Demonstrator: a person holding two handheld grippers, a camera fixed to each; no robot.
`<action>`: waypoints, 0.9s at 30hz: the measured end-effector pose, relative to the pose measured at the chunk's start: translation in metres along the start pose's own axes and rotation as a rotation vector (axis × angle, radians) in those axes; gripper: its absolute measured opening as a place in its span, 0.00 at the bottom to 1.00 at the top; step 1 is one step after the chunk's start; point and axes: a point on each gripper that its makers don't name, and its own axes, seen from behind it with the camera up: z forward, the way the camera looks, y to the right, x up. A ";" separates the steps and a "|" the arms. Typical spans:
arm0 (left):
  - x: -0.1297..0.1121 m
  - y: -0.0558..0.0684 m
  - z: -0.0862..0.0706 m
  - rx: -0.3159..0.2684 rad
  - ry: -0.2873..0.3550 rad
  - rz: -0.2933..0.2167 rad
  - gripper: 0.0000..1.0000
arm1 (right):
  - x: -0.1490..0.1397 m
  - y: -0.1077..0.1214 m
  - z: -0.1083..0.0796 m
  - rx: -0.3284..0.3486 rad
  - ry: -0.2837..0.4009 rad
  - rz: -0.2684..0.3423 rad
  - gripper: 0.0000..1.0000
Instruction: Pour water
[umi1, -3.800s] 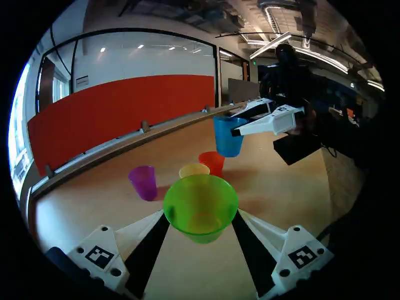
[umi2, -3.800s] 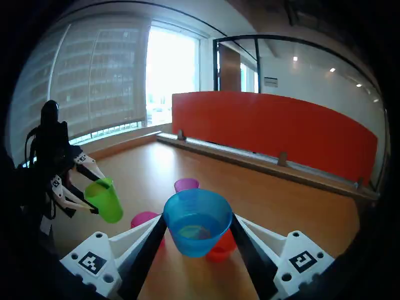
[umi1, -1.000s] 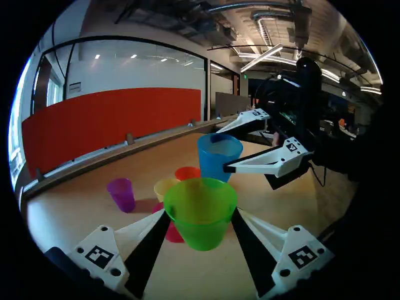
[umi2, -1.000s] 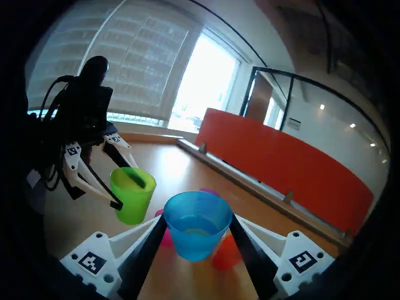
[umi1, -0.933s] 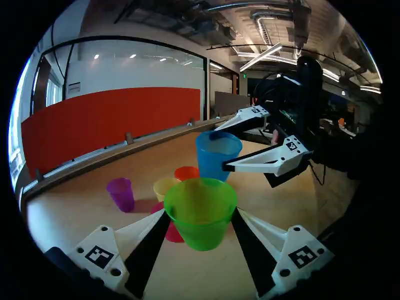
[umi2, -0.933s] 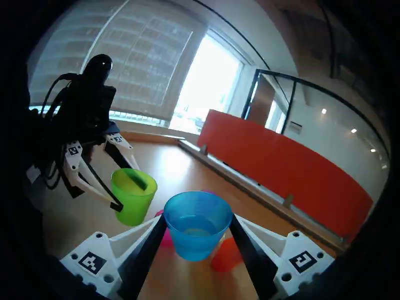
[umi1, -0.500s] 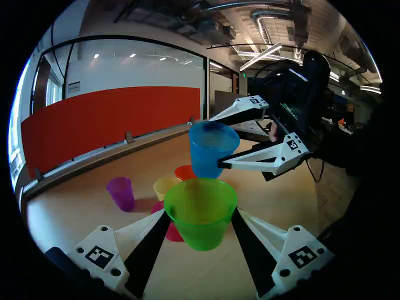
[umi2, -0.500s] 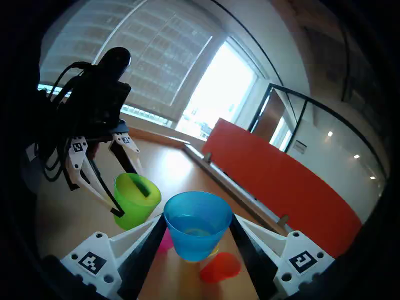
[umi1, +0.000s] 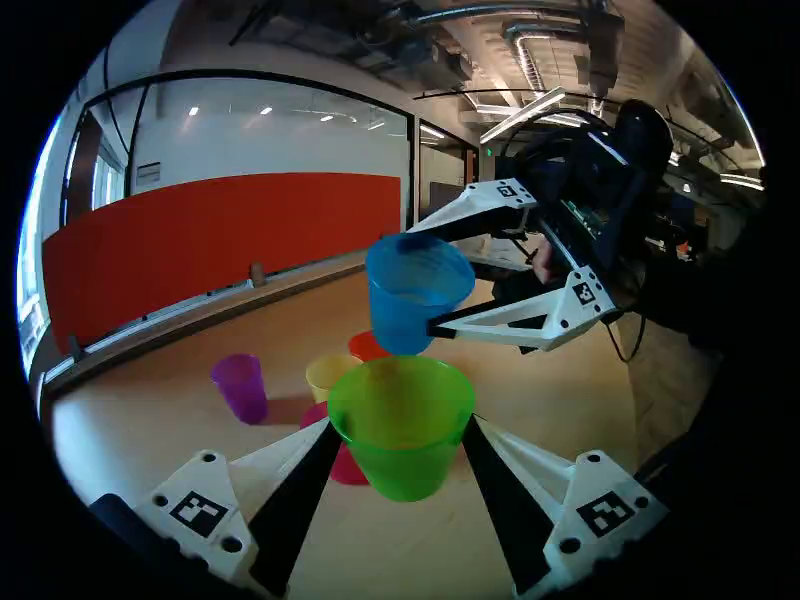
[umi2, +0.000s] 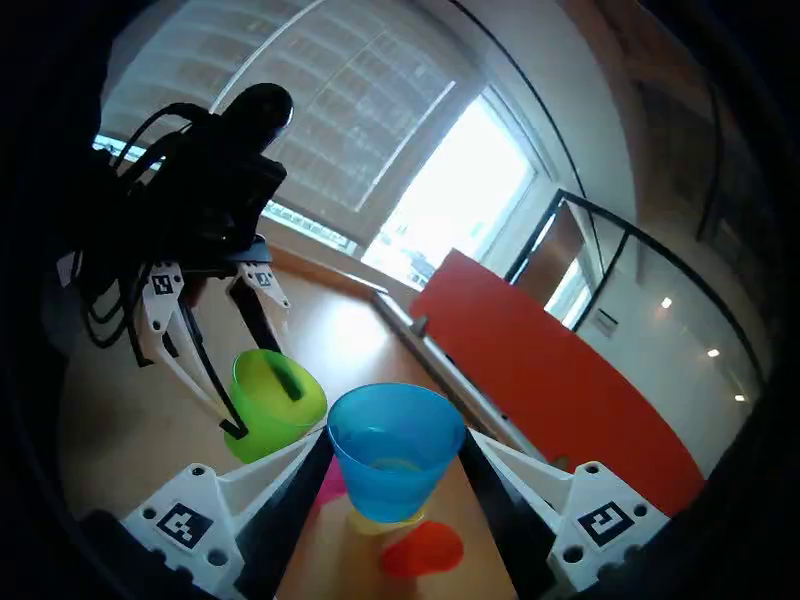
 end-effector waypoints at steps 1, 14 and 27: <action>0.000 0.000 0.000 0.000 0.000 0.000 0.85 | 0.001 0.001 0.001 0.000 0.001 -0.013 0.91; 0.003 0.001 0.000 -0.001 0.006 0.004 0.85 | 0.013 0.005 0.009 0.014 0.012 -0.133 0.91; 0.004 0.001 0.002 -0.005 0.007 0.006 0.85 | 0.022 0.009 0.018 0.022 0.011 -0.236 0.91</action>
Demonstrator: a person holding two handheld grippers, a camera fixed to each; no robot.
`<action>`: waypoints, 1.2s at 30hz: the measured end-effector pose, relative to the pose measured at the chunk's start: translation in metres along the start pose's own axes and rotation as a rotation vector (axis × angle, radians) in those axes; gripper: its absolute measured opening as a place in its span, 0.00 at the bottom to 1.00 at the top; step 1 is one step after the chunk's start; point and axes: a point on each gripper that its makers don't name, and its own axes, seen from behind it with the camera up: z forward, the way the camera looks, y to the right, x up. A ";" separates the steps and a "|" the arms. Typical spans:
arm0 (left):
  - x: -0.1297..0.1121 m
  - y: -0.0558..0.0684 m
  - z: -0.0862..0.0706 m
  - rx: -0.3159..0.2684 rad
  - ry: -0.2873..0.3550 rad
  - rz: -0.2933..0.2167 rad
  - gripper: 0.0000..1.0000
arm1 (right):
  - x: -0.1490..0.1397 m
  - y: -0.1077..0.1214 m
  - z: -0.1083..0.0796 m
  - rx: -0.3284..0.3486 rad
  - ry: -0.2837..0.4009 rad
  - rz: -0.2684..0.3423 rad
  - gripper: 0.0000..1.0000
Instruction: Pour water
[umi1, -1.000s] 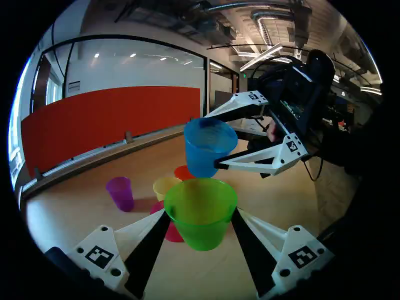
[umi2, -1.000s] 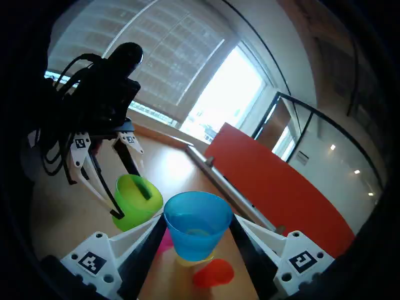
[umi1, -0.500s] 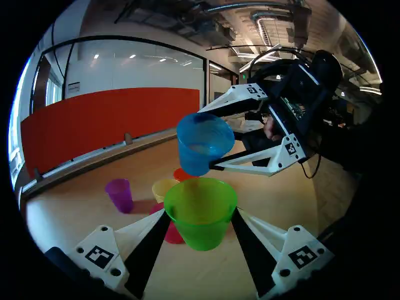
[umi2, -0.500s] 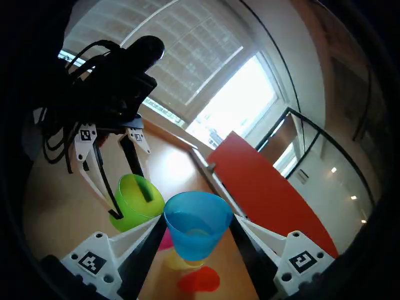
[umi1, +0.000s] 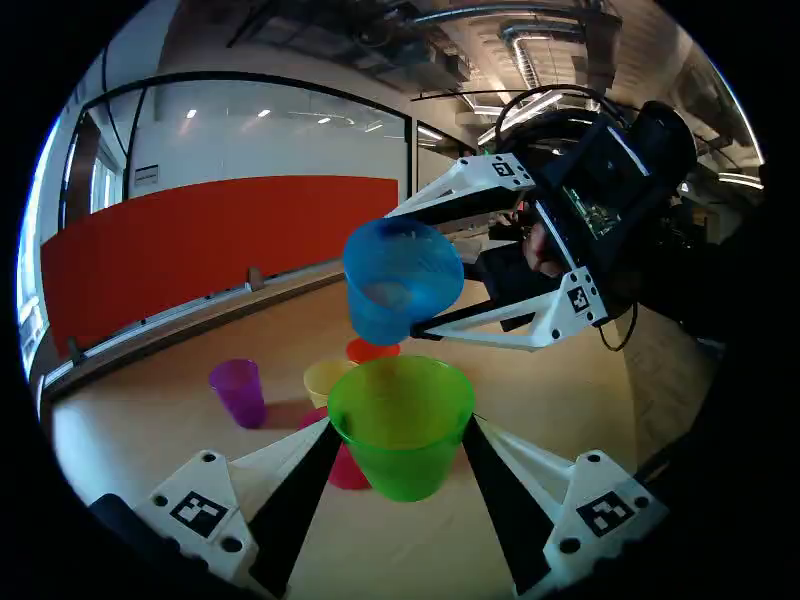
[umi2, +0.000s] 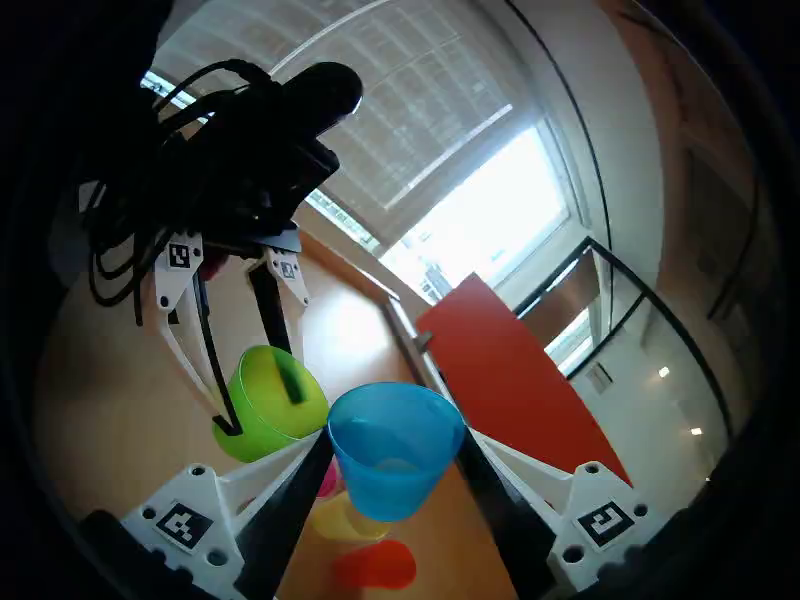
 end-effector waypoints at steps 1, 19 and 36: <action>0.000 0.000 0.000 0.000 0.000 0.000 0.85 | 0.001 0.000 0.001 0.000 0.001 -0.008 0.91; 0.003 0.000 0.001 -0.003 0.008 -0.002 0.85 | 0.011 0.006 0.008 0.001 0.003 -0.140 0.91; 0.004 0.000 0.003 -0.001 0.010 -0.005 0.85 | 0.014 0.011 0.013 0.003 -0.001 -0.243 0.91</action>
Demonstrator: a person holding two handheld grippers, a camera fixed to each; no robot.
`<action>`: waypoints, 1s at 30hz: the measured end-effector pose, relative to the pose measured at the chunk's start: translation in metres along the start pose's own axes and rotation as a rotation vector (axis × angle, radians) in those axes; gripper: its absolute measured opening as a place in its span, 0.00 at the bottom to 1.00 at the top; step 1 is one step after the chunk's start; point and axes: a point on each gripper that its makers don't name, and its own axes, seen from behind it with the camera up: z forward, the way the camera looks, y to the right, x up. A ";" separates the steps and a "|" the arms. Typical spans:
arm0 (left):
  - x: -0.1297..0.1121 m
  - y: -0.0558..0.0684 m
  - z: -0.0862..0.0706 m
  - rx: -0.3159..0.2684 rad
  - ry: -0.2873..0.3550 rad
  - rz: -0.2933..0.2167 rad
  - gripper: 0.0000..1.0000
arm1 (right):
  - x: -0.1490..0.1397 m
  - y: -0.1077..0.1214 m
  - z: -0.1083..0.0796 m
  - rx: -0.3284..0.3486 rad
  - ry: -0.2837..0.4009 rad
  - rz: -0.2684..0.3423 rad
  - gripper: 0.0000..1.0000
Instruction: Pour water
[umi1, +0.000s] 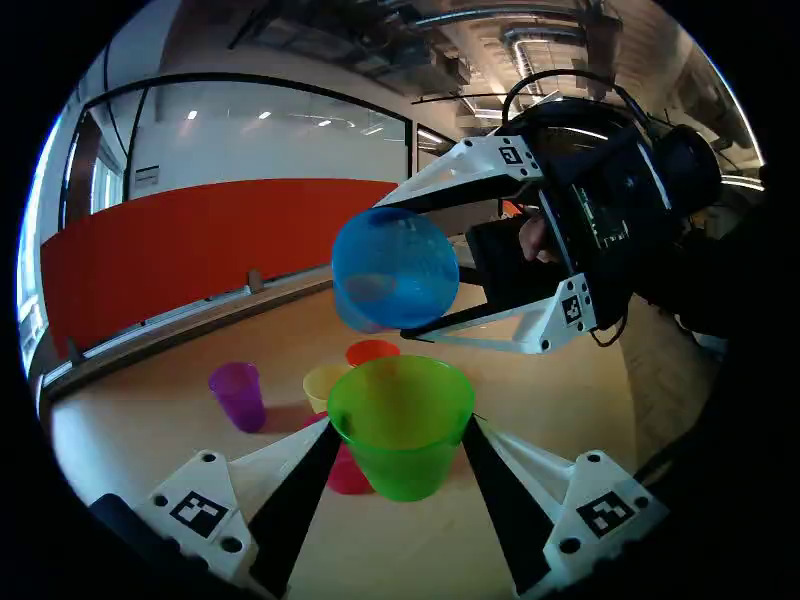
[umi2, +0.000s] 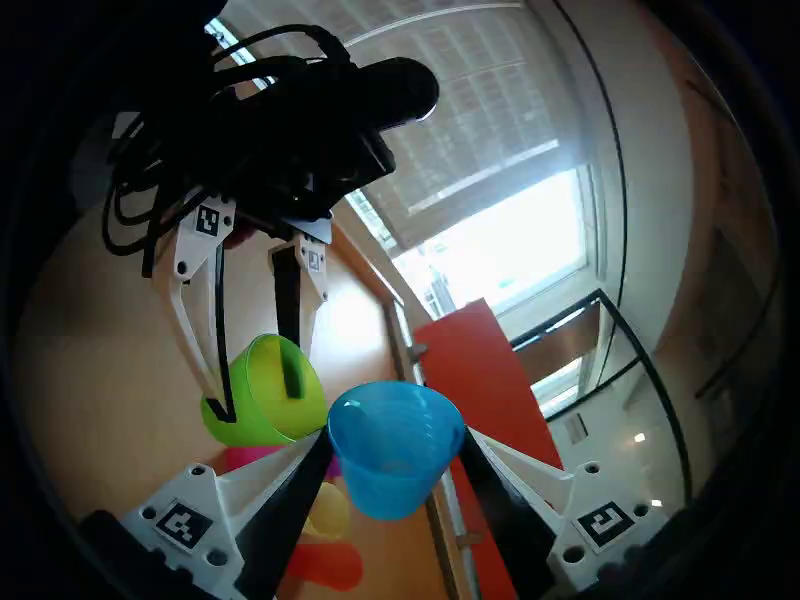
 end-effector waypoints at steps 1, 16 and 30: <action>0.000 0.000 0.000 0.000 0.000 0.000 0.85 | 0.000 0.000 0.000 0.002 -0.001 -0.008 0.91; 0.001 -0.002 0.001 0.001 0.001 -0.004 0.85 | -0.001 0.003 0.005 0.010 -0.015 -0.089 0.91; 0.000 -0.001 0.002 -0.002 -0.001 -0.003 0.85 | -0.001 0.006 0.006 0.007 -0.017 -0.124 0.91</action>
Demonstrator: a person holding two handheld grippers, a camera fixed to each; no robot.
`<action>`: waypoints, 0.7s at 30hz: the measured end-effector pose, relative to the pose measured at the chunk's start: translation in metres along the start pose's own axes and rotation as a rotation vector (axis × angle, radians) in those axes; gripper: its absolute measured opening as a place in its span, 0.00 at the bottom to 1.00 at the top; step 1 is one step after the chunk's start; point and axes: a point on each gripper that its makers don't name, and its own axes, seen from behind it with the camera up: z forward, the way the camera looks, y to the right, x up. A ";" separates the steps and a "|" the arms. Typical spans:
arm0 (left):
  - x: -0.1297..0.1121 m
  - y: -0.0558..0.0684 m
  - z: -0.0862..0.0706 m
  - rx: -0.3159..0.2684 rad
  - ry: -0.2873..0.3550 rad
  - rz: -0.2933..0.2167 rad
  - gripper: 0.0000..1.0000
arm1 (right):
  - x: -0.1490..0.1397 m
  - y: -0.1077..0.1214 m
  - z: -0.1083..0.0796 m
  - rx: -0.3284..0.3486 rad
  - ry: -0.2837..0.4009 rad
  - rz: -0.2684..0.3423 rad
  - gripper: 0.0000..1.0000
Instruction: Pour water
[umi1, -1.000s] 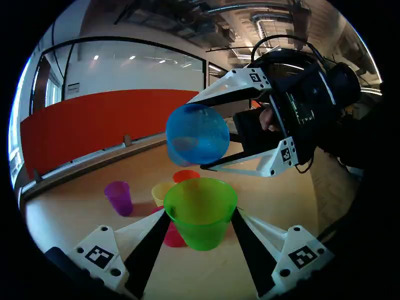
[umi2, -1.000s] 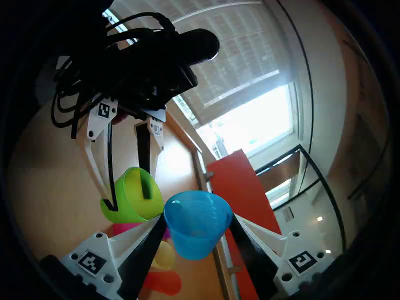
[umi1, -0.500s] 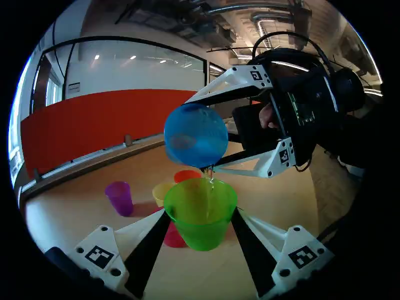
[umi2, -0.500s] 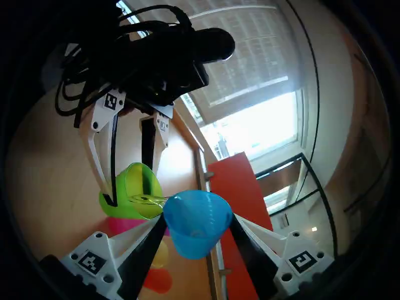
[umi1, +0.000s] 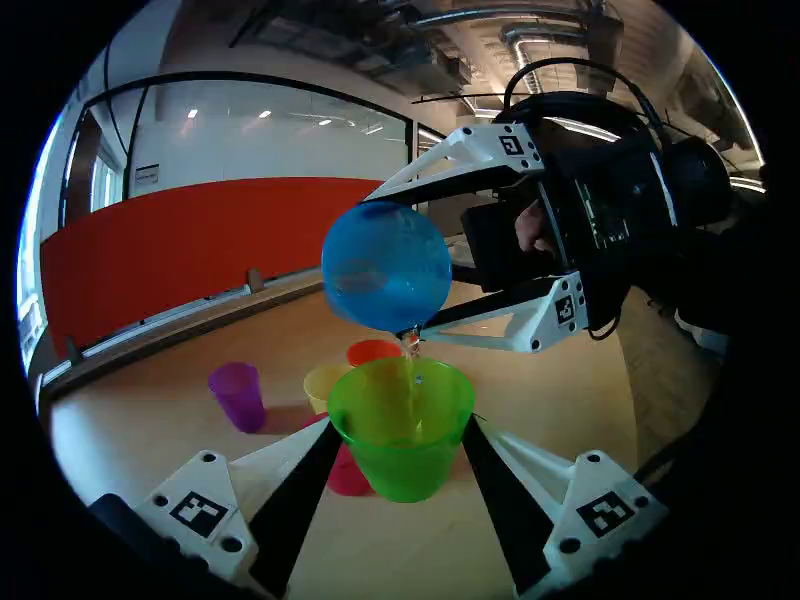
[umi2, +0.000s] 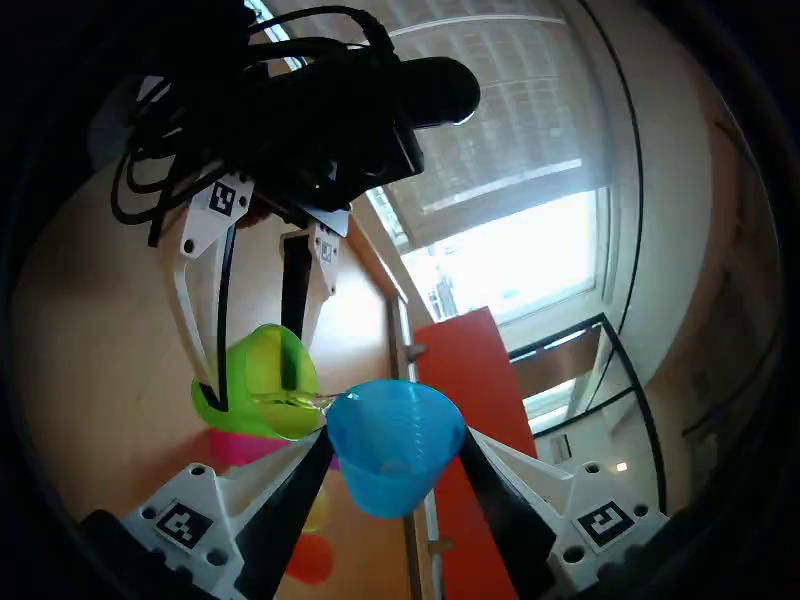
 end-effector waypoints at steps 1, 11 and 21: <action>0.000 0.000 0.000 0.000 0.000 0.000 0.85 | 0.000 0.000 0.000 0.000 -0.001 -0.003 0.92; 0.000 0.000 0.002 -0.002 -0.002 0.002 0.85 | 0.000 0.001 0.000 -0.001 -0.004 -0.024 0.91; 0.000 0.001 0.002 -0.004 -0.001 0.004 0.85 | 0.002 0.002 0.000 0.000 -0.008 -0.052 0.92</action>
